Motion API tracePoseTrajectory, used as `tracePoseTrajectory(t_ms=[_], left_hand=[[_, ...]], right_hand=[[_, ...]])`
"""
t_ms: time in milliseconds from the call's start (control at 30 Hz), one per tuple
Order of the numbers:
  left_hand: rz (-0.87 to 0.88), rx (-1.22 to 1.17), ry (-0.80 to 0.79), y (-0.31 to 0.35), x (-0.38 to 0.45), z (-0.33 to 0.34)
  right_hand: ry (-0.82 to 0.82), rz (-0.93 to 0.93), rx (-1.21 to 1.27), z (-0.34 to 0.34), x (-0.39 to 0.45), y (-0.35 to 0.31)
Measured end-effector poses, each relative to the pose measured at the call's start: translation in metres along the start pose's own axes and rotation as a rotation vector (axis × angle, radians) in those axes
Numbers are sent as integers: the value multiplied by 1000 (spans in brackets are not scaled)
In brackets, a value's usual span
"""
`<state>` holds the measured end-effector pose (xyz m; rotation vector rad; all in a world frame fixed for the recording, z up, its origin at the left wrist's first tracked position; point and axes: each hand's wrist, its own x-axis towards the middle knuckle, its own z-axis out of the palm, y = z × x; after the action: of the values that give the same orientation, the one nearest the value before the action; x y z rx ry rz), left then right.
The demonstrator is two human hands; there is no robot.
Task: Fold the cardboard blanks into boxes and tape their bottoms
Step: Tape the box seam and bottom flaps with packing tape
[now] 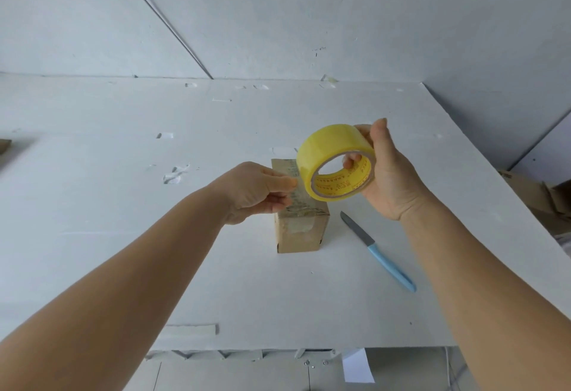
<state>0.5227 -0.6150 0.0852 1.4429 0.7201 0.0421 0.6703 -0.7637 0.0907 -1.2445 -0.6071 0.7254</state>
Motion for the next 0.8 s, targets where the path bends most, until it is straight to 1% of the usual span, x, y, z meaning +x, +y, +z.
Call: tracePoseTrajectory(t_ms=[33,100,167,233,333,433,533,800], left_hand=[[11,25,11,-1,0,0],[42,156,45,-2,0,-4],[48,279,109,-3,1,-11],[31,353,154,-7,3,-21],[-6,413,149,-10,7,-29],[-15,479,150,-10,11,-31],[-11,515,135,-9,14,-32],[2,592,108,-15,17,-35]], right_hand=[[24,8,-34,0,0,0],[51,-4,-149,1,0,-1],[59,-62,-307,-4,0,-1],[65,-115,-494,-14,0,-3],[39,-125,-730,-30,2,-3],[19,-72,-915,-36,4,-1],[24,-23,-979,-37,2,2],[26,15,-984,-41,0,12]])
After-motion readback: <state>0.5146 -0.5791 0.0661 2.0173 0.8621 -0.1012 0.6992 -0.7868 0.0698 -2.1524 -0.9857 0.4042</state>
